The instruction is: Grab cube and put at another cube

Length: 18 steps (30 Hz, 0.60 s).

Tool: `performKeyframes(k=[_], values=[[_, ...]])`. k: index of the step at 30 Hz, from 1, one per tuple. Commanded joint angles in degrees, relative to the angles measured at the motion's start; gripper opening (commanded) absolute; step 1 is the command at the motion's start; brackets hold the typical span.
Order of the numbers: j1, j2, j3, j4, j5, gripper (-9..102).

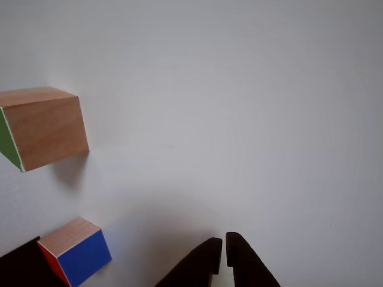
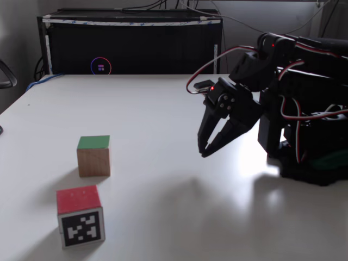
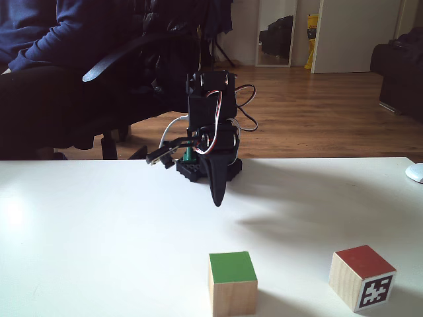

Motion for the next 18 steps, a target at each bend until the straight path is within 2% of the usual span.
performKeyframes(k=[1, 18], values=[[-1.0, 0.2, -2.8, 0.4, 3.9, 0], [-0.6, 0.2, -2.8, 0.4, 4.1, 0]])
